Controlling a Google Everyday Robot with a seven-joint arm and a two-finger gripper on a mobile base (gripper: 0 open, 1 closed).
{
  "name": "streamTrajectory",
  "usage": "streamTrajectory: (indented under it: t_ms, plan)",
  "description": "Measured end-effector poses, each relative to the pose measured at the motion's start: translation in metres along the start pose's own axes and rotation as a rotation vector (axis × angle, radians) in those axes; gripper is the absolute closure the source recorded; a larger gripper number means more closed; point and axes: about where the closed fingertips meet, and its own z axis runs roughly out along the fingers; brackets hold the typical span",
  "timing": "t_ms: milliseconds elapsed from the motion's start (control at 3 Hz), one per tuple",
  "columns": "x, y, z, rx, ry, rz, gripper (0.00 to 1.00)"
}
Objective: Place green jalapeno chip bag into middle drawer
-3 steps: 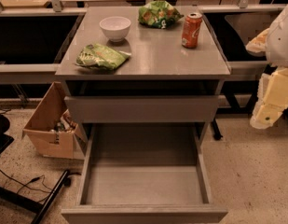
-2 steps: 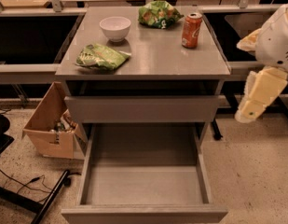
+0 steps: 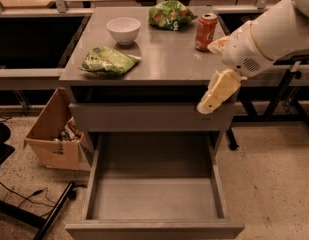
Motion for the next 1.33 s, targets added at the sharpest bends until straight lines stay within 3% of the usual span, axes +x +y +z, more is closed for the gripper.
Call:
streamTrajectory:
  t_ms: [667,1000,1333]
  plan:
    - [0.000,0.002,-0.004,0.001,0.013,-0.004,0.00]
    - [-0.017,-0.018,0.012,0.051,-0.059,-0.028,0.00]
    - [-0.062,-0.061,0.058,0.112,-0.250,-0.055,0.00]
